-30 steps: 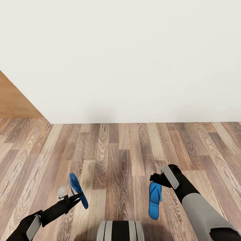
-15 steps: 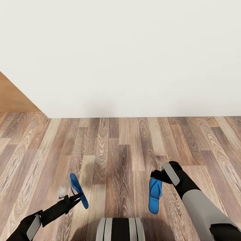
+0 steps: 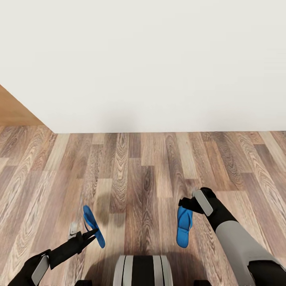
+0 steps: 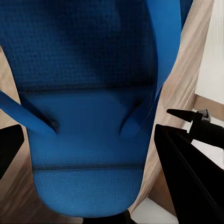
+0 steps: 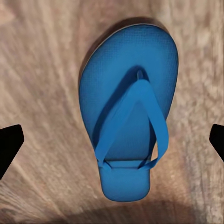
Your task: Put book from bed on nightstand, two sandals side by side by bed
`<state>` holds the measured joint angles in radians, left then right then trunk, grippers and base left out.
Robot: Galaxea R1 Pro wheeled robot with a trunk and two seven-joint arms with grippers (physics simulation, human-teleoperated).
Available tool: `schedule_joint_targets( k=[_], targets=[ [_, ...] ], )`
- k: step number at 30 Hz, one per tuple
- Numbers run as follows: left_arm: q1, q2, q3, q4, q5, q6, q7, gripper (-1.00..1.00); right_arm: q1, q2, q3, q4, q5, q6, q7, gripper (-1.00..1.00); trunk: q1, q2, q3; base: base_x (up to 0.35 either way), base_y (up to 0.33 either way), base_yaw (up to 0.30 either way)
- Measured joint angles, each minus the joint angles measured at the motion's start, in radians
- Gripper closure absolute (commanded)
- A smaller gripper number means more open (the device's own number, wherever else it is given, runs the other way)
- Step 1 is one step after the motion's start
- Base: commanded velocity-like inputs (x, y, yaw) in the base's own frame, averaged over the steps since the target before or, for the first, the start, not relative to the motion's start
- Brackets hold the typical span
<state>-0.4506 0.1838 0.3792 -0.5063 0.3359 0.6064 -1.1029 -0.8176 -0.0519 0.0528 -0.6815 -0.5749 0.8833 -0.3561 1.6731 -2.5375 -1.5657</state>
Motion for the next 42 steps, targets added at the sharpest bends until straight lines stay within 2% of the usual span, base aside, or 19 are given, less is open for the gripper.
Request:
schedule_joint_targets(
  k=[23,31,42],
  targets=[
    [0.000,-0.003,0.000,0.000,0.000,-0.002,0.000,1.00,-0.017,0.005,0.001,-0.003,0.001,0.000,0.001,-1.00,0.010,-0.005,-0.089,0.000,0.000,0.000],
    [0.000,-0.003,0.000,0.000,0.000,-0.002,-0.001,1.00,-0.018,0.007,0.001,-0.032,0.001,0.002,0.000,-1.00,0.014,-0.007,-0.120,0.000,0.000,0.000],
    [0.000,-0.003,0.000,0.000,0.001,-0.001,-0.002,1.00,-0.018,0.010,0.002,-0.038,0.001,0.002,0.000,-1.00,0.014,-0.007,-0.120,0.000,0.000,0.000]
  ],
)
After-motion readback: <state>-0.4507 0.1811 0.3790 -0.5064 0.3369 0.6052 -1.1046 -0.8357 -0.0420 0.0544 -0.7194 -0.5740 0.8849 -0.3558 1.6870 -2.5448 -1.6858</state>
